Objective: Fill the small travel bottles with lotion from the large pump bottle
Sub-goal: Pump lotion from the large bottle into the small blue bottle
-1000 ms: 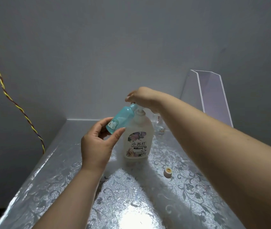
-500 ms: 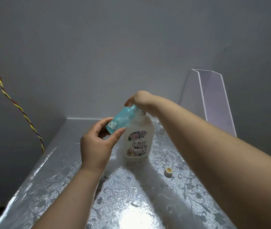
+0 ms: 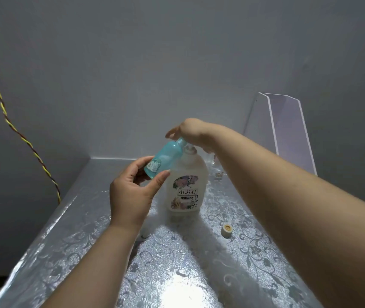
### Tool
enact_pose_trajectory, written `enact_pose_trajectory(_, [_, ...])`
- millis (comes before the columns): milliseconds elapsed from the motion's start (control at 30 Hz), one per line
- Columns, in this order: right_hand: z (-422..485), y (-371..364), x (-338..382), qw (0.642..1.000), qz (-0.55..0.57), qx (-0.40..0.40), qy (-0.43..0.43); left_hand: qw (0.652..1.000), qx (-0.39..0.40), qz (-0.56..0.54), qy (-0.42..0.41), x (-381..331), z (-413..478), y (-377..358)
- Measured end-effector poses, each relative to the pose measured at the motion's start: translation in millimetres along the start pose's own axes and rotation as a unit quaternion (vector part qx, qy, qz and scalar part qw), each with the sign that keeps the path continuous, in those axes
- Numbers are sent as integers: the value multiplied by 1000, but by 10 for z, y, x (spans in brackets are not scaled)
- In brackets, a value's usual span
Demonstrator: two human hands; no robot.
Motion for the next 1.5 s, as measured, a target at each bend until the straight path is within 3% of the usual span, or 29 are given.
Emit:
enact_pose_trajectory(167, [53, -70, -63, 1000, -27, 5, -10, 1000, 0, -2, 1, 26, 0, 3])
enact_pose_trajectory(367, [-15, -6, -67, 999, 45, 2, -1, 1000, -3, 6, -4, 11, 13, 11])
enact_pose_trajectory(733, [-14, 10, -60, 997, 75, -4, -5, 1000, -1, 15, -9, -7, 11, 14])
enact_pose_trajectory(1500, [21, -15, 27, 1000, 20, 0, -3, 1000, -2, 6, 0, -2, 9, 18])
Point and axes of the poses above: each hand's wrist, its own z-axis towards the middle knuckle, its own y-axis out of the back of the hand, x = y × z, the point moved 10 cm from there along z, towards the middle knuckle, and after that the axes turned 10 degrees about x, right-handed, at the moved point
